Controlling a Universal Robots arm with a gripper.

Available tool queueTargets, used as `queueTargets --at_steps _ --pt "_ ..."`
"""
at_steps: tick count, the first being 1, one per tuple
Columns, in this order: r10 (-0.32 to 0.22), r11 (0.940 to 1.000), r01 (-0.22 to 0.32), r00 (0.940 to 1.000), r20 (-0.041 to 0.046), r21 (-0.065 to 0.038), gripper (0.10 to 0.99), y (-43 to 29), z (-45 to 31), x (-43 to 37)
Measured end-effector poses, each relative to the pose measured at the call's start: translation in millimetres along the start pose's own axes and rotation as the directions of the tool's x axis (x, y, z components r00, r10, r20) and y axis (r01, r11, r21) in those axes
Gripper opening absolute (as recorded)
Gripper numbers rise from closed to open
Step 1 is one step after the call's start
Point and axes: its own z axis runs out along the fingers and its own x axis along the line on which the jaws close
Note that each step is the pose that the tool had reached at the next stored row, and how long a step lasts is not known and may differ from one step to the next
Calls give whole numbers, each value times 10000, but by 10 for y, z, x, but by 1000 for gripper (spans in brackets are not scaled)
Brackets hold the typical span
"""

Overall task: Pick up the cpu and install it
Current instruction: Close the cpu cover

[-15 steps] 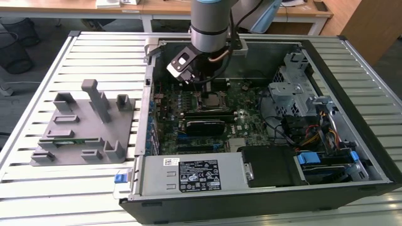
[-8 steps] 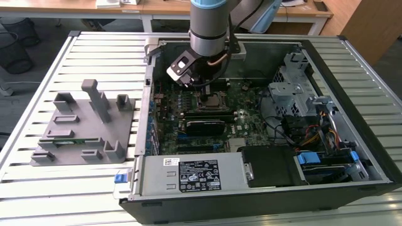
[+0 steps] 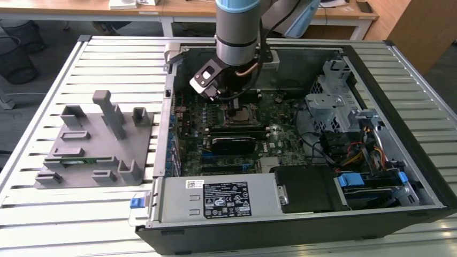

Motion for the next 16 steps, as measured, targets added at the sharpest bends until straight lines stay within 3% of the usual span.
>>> queueTargets --at_steps 10,16 --pt "-1 10000 1 10000 -15 -8 106 60 7 0" --pt "0 10000 0 10000 -14 -7 106 68 -194 6"
